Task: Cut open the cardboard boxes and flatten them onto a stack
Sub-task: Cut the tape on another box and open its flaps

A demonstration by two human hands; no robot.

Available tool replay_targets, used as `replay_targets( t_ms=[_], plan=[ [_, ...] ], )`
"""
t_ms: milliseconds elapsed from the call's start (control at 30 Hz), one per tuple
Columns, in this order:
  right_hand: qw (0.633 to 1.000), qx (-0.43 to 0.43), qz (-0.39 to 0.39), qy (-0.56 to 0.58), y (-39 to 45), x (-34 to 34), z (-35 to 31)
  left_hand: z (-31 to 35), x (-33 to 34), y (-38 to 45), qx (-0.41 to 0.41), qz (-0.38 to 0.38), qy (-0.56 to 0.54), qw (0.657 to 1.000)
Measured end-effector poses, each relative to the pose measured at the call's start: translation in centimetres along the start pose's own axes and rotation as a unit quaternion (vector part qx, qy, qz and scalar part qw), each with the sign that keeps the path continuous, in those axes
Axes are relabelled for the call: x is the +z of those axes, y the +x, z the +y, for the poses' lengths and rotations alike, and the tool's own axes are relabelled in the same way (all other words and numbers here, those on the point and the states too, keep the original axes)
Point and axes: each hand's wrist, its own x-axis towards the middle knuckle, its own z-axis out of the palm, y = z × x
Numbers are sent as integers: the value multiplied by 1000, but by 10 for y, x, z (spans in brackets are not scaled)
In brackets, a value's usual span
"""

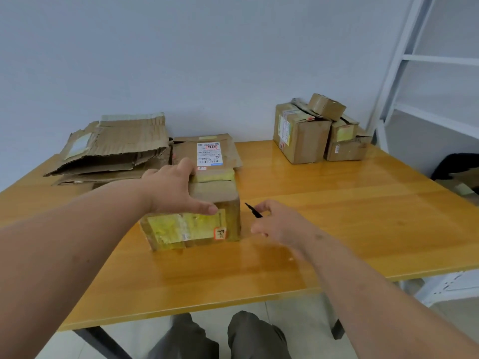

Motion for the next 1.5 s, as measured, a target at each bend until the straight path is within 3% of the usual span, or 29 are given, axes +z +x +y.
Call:
replay_targets(
  t_ms=[133, 333, 533, 1500],
  plan=[
    [998, 10, 32, 54, 8, -14, -2, -8, 11, 10, 19, 31, 67, 997],
    [988, -93, 123, -6, 30, -14, -6, -11, 14, 9, 26, 40, 56, 997],
    [973, -152, 167, -48, 45, -9, -13, -11, 13, 10, 28, 43, 32, 998],
    [946, -144, 219, -192, 36, -5, -27, -12, 14, 11, 26, 33, 61, 997]
  ],
)
